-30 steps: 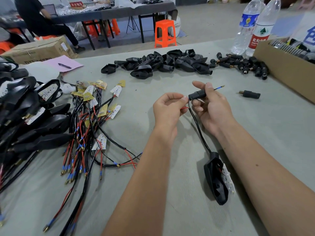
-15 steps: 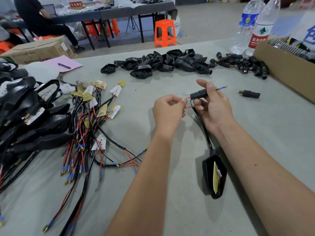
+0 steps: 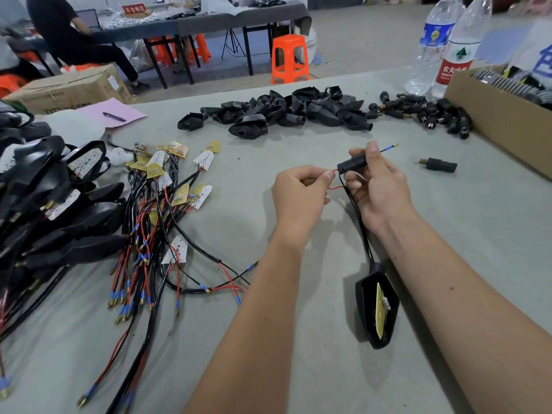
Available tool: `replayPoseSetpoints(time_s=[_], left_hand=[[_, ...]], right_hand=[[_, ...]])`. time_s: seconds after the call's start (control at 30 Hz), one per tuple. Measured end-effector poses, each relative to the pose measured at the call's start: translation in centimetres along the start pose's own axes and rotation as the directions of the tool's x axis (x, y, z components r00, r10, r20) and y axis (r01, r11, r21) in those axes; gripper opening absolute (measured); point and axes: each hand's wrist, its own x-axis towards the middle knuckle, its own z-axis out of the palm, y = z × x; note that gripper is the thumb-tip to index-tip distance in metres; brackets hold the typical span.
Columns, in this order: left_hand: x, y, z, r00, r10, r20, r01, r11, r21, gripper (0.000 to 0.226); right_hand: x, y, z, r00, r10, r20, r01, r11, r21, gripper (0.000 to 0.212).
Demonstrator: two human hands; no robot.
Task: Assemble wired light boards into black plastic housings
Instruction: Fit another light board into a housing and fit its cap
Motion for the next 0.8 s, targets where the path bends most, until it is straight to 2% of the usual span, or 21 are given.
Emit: replayPoseSetpoints(time_s=[0.13,0.2,0.27,0.37,0.5,0.67,0.8], left_hand=[[-0.4,0.2,0.8,0.997,0.066,0.032,-0.069,0.994,0.084,0.011],[-0.5,0.0,0.6,0.999,-0.006,-0.033,0.005,0.999,-0.036,0.005],[-0.4,0.0,0.1,0.992,-0.101,-0.075,0.083,0.973,-0.216,0.009],[-0.2,0.1,-0.3,0.986,-0.166,-0.028,0.147,0.928,-0.343,0.005],[-0.2,0.1,-0.4,0.986,-0.164,0.029,0.165,0.938,-0.305,0.007],[-0.2,-0.1,-0.3,0.996,-0.078,0.046,0.085,0.976,-0.199,0.009],[-0.3,-0.2,-0.1,0.995,-0.096,0.016,0.097,0.97,-0.221,0.003]], right_hand=[[0.1,0.0,-0.3,1.0,0.002,0.002,-0.002,1.0,-0.019,0.035],[0.0,0.0,-0.1,1.0,0.008,0.018,-0.008,1.0,-0.02,0.034],[0.0,0.1,0.0,1.0,0.006,0.018,-0.006,1.0,-0.017,0.033],[0.1,0.2,0.0,1.0,-0.003,-0.014,0.003,1.0,0.021,0.033],[0.3,0.2,-0.2,1.0,0.0,-0.002,0.0,1.0,0.015,0.034],[0.1,0.3,-0.2,0.998,0.024,0.063,-0.019,0.996,-0.087,0.033],[0.0,0.3,-0.1,0.999,0.009,0.036,-0.008,1.0,-0.024,0.033]])
